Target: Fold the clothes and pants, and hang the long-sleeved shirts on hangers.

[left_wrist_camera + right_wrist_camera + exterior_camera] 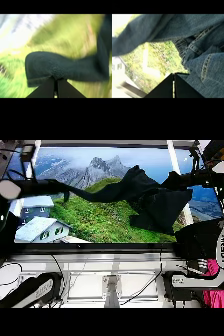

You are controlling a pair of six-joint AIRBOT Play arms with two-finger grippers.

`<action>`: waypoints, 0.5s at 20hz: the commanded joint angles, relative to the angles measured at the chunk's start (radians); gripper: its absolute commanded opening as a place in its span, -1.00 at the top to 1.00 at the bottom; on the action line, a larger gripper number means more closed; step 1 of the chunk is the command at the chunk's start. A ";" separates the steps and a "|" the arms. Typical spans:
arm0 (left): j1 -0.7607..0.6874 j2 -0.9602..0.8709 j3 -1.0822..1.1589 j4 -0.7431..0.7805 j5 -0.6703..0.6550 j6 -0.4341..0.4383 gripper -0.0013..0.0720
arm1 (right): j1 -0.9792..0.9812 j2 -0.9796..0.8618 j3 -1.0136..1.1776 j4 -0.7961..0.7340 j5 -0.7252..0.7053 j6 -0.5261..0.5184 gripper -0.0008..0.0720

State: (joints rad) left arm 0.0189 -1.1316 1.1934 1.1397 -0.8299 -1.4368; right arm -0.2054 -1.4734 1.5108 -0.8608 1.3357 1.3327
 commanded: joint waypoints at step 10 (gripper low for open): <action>0.307 -0.356 0.001 -0.887 0.027 0.365 0.94 | -0.008 0.000 0.000 -0.163 -0.017 0.064 0.75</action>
State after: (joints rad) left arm 0.3370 -1.4796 1.1938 0.3298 -0.6941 -1.1934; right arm -0.2073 -1.4734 1.5108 -0.9108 1.3224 1.3888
